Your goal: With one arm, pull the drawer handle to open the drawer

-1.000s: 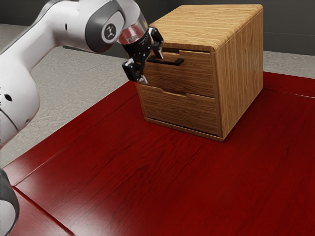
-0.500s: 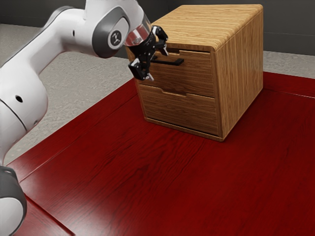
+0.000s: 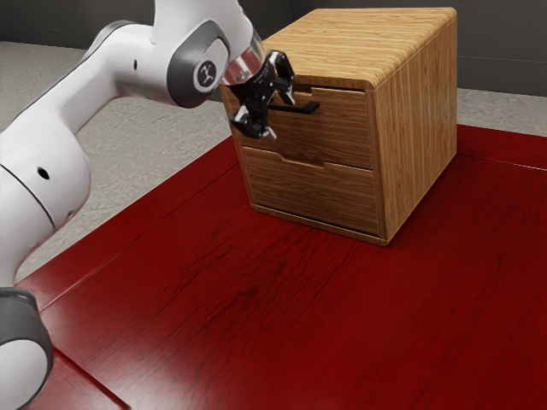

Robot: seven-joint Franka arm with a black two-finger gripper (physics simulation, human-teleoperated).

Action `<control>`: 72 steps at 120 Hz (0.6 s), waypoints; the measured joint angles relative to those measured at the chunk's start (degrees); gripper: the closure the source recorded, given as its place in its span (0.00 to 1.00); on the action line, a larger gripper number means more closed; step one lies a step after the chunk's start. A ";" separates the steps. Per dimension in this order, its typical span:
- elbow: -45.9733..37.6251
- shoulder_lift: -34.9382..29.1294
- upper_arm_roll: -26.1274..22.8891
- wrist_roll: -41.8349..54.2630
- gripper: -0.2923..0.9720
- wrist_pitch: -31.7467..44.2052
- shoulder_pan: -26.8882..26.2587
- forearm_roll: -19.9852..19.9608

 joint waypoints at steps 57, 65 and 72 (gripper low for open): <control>-3.22 -2.93 0.72 0.35 0.72 0.35 0.03 -0.21; -3.95 -3.29 0.74 0.37 0.73 0.36 0.08 -0.24; -5.24 -4.24 0.76 0.38 0.74 0.38 0.09 -0.27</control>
